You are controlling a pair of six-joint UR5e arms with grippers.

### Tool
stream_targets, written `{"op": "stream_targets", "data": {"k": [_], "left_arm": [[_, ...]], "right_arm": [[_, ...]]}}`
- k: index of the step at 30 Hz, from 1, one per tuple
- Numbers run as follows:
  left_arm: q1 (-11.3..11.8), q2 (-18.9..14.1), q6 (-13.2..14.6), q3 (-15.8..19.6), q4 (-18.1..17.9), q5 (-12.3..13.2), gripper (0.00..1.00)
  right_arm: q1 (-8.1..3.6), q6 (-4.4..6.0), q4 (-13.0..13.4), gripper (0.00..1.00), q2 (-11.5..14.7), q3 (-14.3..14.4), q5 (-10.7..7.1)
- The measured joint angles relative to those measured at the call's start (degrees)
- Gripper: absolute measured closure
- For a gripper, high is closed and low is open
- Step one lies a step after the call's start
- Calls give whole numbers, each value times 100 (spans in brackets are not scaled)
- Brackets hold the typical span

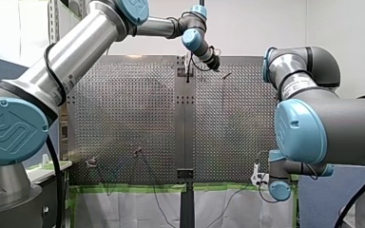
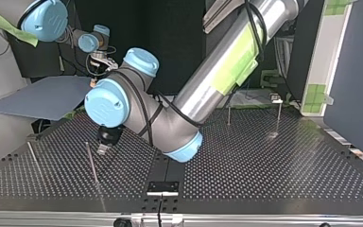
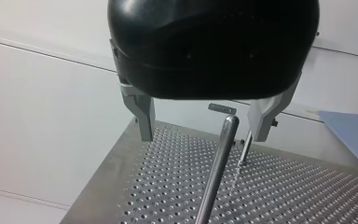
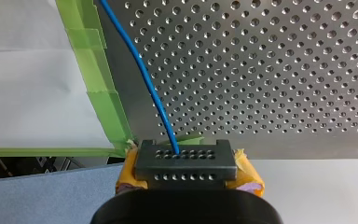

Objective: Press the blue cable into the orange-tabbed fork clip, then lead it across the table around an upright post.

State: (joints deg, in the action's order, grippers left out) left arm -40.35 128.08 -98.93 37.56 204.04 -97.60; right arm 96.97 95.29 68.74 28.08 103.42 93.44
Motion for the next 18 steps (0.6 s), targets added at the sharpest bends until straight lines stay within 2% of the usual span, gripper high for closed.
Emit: {"op": "stream_targets", "data": {"k": [7,18], "left_arm": [[-1,0,-27,0,-5,-73,0],[-1,0,-1,-3,56,-430,0]], "right_arm": [[-1,1,-3,100,-1,0,-11],[1,-5,-40,100,0,0,-26]]}}
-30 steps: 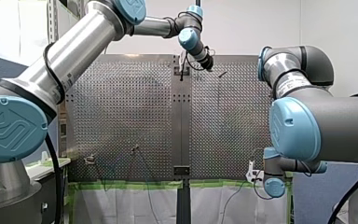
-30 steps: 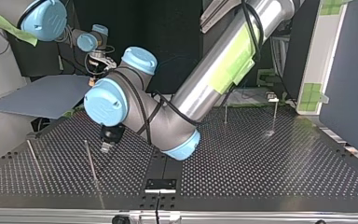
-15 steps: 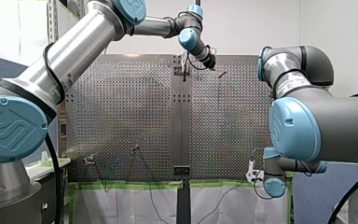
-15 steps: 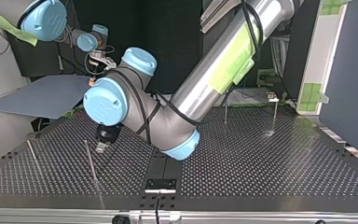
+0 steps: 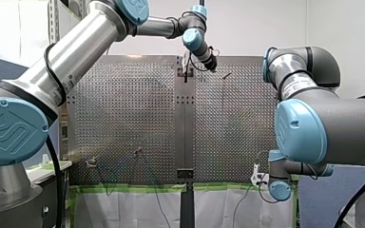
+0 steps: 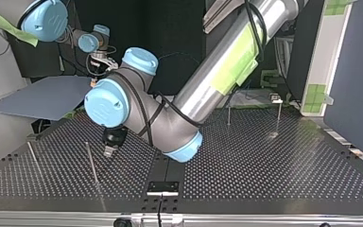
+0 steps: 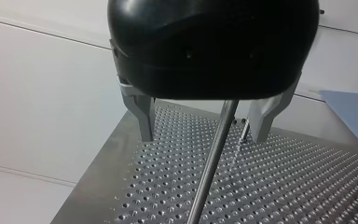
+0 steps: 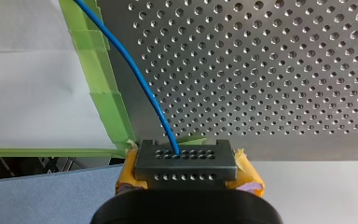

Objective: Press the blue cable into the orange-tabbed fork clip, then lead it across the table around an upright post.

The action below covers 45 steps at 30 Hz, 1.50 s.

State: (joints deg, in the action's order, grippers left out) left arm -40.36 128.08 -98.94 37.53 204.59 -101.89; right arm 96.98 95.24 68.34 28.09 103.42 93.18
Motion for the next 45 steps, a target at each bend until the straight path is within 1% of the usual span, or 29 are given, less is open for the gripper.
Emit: {"op": "stream_targets", "data": {"k": [9,19,22,25,29,32,34,37,40,42,45], "left_arm": [[-2,0,52,-1,58,-95,0],[-15,0,64,-1,97,-106,0],[-23,-1,70,-1,107,-106,0],[-35,-5,95,-1,139,-109,0],[-48,-14,138,0,277,-165,0],[-57,-15,162,4,337,-253,0],[-60,-15,171,5,353,-287,0],[-86,-17,224,8,367,-357,0],[-107,-42,302,79,362,-483,0],[-111,-92,385,174,320,-562,0],[-110,-190,520,319,209,-577,0]], "right_arm": [[14,5,-4,100,-1,0,0],[28,5,-4,100,-1,0,0],[36,-4,-1,100,-1,0,-2],[42,-38,0,100,17,0,-27],[56,-88,-125,100,177,2,-78],[67,-103,-255,100,329,6,-97],[71,-108,-296,100,384,6,-104],[118,-110,-381,100,480,8,-149],[185,-55,-522,100,624,6,-178],[206,19,-627,100,728,5,-182],[222,145,-782,100,884,-1,-185]]}}
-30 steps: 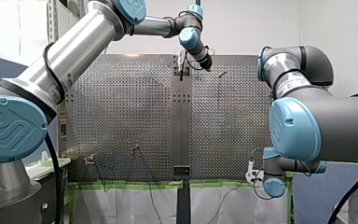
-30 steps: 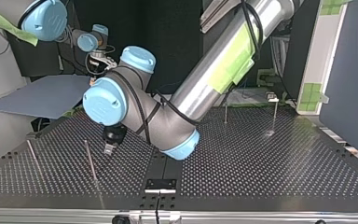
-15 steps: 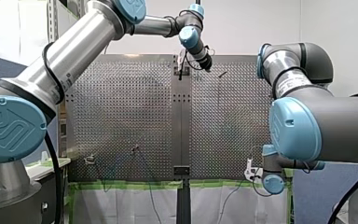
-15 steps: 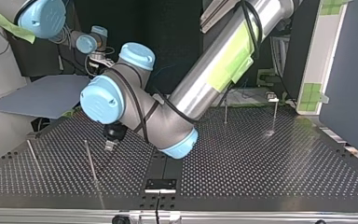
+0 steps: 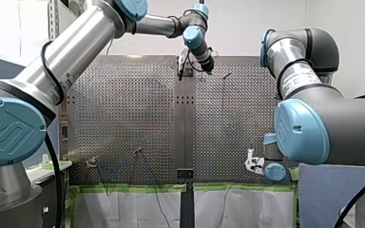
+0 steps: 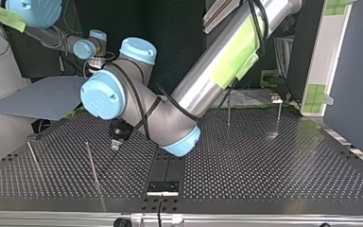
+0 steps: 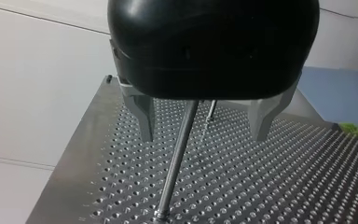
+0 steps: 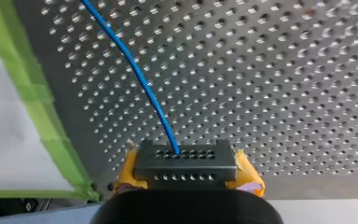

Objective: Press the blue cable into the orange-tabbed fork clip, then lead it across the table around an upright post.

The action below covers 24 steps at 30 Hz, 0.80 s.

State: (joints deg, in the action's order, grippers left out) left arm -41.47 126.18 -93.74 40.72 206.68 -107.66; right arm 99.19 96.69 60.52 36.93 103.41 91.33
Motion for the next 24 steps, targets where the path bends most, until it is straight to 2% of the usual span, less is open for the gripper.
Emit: {"op": "stream_targets", "data": {"k": [3,10,18,24], "left_arm": [[12,-75,138,142,-128,66,0],[22,-135,443,491,-367,108,0],[-20,-142,492,929,-387,64,0],[-35,-143,495,1001,-373,-40,0]], "right_arm": [[12,58,-153,100,153,-38,-7],[53,86,-486,100,488,-224,-13],[75,104,-919,100,918,-305,-39],[84,109,-1154,100,1231,-325,-43]]}}
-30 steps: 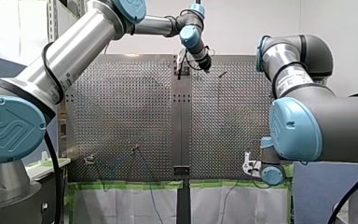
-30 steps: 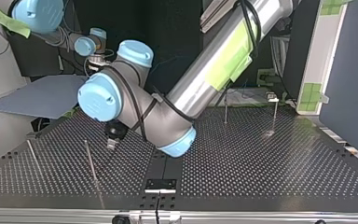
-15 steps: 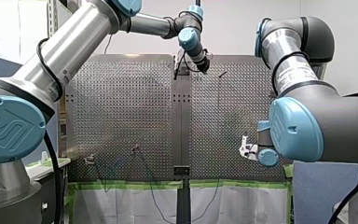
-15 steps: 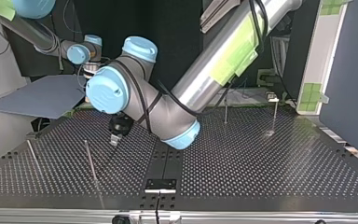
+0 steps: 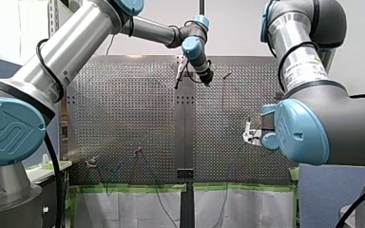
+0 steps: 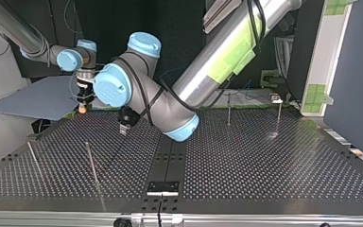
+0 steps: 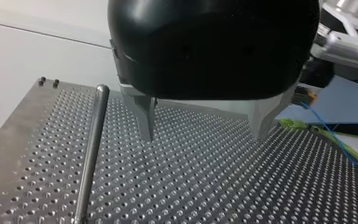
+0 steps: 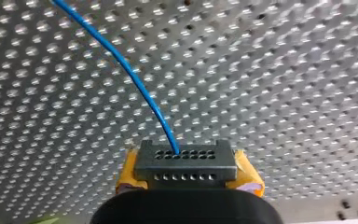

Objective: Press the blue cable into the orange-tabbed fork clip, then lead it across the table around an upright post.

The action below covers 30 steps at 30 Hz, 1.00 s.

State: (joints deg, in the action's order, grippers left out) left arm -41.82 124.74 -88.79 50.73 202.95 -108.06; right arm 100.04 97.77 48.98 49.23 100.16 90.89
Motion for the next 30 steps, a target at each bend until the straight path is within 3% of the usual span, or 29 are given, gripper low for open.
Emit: {"op": "stream_targets", "data": {"k": [4,11,14,21,30], "left_arm": [[-10,0,-1,3,-3,-52,0],[-20,0,2,5,-16,-202,0],[-21,0,2,6,-17,-347,0],[-3,0,1,7,-18,-499,0],[20,0,-2,5,-20,-492,0]], "right_arm": [[12,36,-112,100,219,-2,-1],[81,309,-379,100,598,-149,20],[128,375,-540,100,766,-304,11],[183,419,-917,100,1146,-559,6],[152,427,-1374,100,1602,-670,31]]}}
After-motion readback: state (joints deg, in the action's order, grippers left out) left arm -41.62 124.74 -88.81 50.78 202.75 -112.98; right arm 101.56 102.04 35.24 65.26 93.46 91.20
